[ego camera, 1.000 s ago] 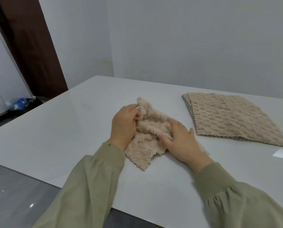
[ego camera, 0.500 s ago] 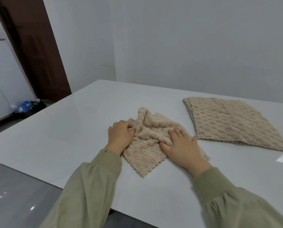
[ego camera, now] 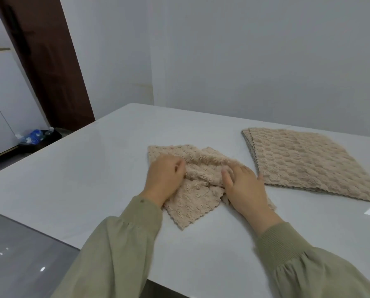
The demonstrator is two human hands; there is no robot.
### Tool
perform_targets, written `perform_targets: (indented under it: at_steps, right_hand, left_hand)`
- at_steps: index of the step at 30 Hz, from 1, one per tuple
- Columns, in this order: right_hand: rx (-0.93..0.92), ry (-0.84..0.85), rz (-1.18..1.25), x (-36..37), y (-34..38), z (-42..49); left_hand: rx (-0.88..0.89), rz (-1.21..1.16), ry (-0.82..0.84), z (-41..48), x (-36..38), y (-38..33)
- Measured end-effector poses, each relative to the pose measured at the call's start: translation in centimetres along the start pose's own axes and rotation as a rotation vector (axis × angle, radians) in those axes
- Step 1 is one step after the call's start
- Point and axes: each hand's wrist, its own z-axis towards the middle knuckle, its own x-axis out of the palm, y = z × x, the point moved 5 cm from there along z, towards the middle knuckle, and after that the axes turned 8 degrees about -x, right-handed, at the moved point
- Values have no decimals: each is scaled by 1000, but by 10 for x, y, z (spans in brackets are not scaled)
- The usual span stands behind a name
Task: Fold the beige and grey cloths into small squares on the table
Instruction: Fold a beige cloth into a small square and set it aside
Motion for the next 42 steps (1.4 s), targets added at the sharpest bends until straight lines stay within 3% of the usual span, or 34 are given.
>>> perform_targets:
  at_steps: [2,5,13,15,20,22,25,29,32,34,39,42]
  right_hand:
    - [0,83,-78,6,-2,0]
    - [1,152,-127,10,-3,-2]
    - [-11,125,-262,-4,3,-10]
    - [-17,97,-286,-7,8,-11]
    - [-6,-67,-237,-20,16,-4]
    - [-20,-158,-211,-24,19,1]
    - [-32,-285,-184,-30,14,20]
    - [-31,-103,-184,-13,-4,69]
    - [-16,107,-231,13,-8,93]
    - [-37,155,-284,21,-7,103]
    - [32,-179,-339,2,-16,131]
    - [34,-115,-286,2,-12,136]
  left_hand:
    - [81,121,180,-12,18,-17]
    - [150,358,281,-16,42,-24]
    - [47,313,143,-11,27,-22]
    - [23,291,130,-11,22,-21]
    - [-90,76,291,-3,4,-3]
    - [-109,5,246,2,-5,2]
    - [-78,132,203,18,-7,4]
    - [-44,418,463,45,14,12]
    - [-75,479,627,57,25,23]
    - [-67,522,688,64,28,30]
    - [-60,550,650,90,40,46]
    - [-54,581,578,107,49,53]
